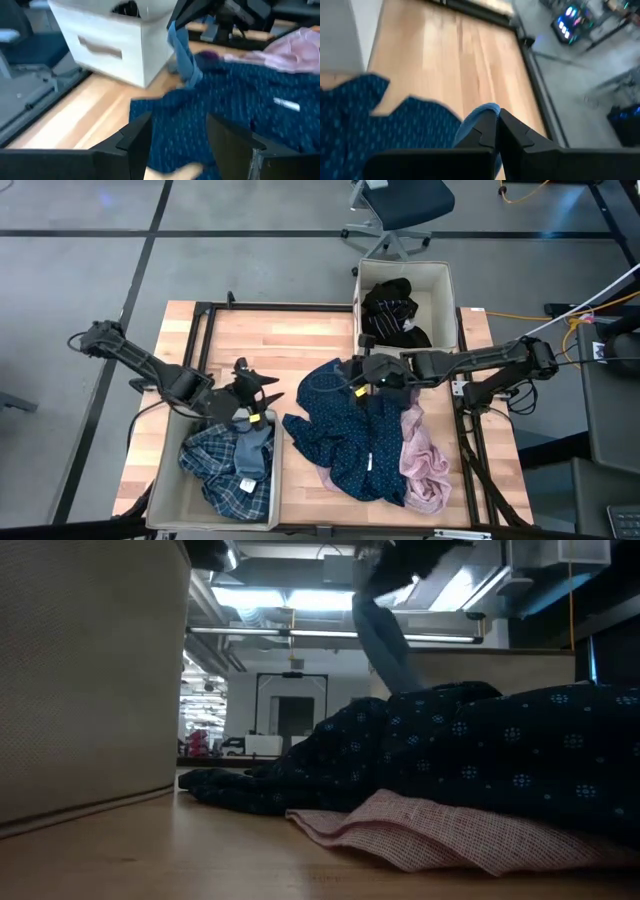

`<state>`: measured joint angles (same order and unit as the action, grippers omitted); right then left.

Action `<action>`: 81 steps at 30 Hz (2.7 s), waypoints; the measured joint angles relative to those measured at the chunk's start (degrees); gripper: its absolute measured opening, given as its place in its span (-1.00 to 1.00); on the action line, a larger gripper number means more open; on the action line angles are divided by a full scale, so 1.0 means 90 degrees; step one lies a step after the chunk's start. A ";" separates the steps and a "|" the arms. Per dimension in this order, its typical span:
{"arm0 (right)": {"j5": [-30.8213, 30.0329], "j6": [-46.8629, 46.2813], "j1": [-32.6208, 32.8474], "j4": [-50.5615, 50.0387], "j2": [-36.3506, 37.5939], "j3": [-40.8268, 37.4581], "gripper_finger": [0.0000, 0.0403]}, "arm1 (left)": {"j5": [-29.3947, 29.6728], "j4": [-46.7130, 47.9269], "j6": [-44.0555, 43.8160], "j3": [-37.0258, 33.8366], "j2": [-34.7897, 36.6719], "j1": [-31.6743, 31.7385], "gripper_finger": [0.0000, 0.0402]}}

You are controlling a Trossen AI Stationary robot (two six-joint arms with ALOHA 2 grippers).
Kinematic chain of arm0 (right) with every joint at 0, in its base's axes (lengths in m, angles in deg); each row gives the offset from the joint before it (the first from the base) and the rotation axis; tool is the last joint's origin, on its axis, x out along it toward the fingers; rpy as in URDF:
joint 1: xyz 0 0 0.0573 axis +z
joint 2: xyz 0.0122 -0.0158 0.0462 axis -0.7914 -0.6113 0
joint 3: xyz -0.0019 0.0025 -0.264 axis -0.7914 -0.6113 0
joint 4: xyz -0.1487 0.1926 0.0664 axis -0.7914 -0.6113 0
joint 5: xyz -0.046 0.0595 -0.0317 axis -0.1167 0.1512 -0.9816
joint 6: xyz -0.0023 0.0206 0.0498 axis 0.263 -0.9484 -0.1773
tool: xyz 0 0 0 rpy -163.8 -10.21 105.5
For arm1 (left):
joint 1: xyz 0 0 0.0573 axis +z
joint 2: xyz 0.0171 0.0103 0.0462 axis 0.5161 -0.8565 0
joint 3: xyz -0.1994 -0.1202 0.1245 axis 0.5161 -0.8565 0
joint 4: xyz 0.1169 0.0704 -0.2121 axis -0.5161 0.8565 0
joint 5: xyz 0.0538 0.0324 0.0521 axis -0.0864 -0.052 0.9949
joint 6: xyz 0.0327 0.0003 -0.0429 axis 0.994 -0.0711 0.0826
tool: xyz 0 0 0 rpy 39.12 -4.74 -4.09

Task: Sort clothes
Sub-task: Put the blue sock into the bottom laundry organizer

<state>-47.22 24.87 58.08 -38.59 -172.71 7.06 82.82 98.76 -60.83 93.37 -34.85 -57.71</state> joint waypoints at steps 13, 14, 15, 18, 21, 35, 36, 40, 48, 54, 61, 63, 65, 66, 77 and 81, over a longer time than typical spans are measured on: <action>0.0512 0.0815 -0.0005 0.1779 0.0000 0.0117 -0.96 | -0.0182 -0.2070 0.1463 0.0000 -0.0632 0.0857 -0.11; 0.0612 0.0836 -0.0005 0.1877 0.0000 0.0117 -0.96 | -0.0306 -0.2218 0.1535 0.0000 -0.0689 0.0927 -0.11; 0.0714 0.0865 -0.0005 0.1953 0.0000 0.0117 -0.96 | -0.0444 -0.2356 0.1643 0.0000 -0.0745 0.0998 -0.11; 0.0950 0.0918 -0.0005 0.2118 0.0000 0.0117 -0.96 | -0.0654 -0.2708 0.1853 0.0000 -0.0915 0.1171 -0.11; 0.1133 0.0916 -0.0005 0.2245 0.0000 0.0117 -0.96 | -0.0687 -0.2918 0.2002 0.0000 -0.1057 0.1320 -0.11; 0.1851 0.0767 -0.0005 0.2677 -0.0046 0.0114 -0.95 | -0.2053 -0.4023 0.2338 0.0000 -0.1755 0.1631 -0.11; 0.1969 0.0740 -0.0005 0.2741 -0.0054 0.0114 -0.95 | -0.2053 -0.4058 0.2339 0.0000 -0.1794 0.1644 -0.11; 0.2148 0.0700 0.0000 0.2794 -0.0056 0.0112 -0.95 | -0.2053 -0.4028 0.2351 0.0000 -0.1824 0.1718 -0.18; 0.2339 0.0238 -0.0017 0.2803 -0.0056 0.0111 -0.95 | -0.2053 -0.4001 0.2845 0.0000 -0.1824 0.1708 -0.86; 0.2351 -0.0081 -0.0017 0.2900 -0.0055 0.0109 -0.89 | -0.2052 -0.4039 0.2971 0.0000 -0.1785 0.1615 -0.95; 0.2321 -0.0110 0.0085 0.2513 0.0338 0.0103 -0.38 | -0.2042 -0.3986 0.3233 0.0002 -0.1541 0.1325 -0.97; 0.2200 -0.0112 0.0181 0.2183 0.0632 0.0102 -0.24 | -0.2047 -0.3974 0.3393 0.0000 -0.1311 0.1151 -0.99; 0.2090 -0.0115 0.0296 0.1674 0.1000 0.0102 -0.13 | -0.2047 -0.3978 0.3516 0.0002 -0.1010 0.0962 -0.99; 0.2003 -0.0126 0.0356 0.1469 0.1177 0.0102 -0.08 | -0.2048 -0.3984 0.3556 0.0002 -0.0831 0.0857 -0.98; 0.1424 -0.1471 0.0801 -0.1435 0.2224 0.0105 0.04 | -0.2328 -0.2806 0.2729 0.0010 0.1451 -0.0562 -0.96; 0.1427 -0.2047 0.0978 -0.2205 0.2181 0.0105 0.04 | -0.2342 -0.1680 0.1354 0.0010 0.2126 -0.1128 -0.98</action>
<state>-34.38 6.45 66.88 -58.43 -153.08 8.01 61.74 83.63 -48.64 93.46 -15.71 -67.86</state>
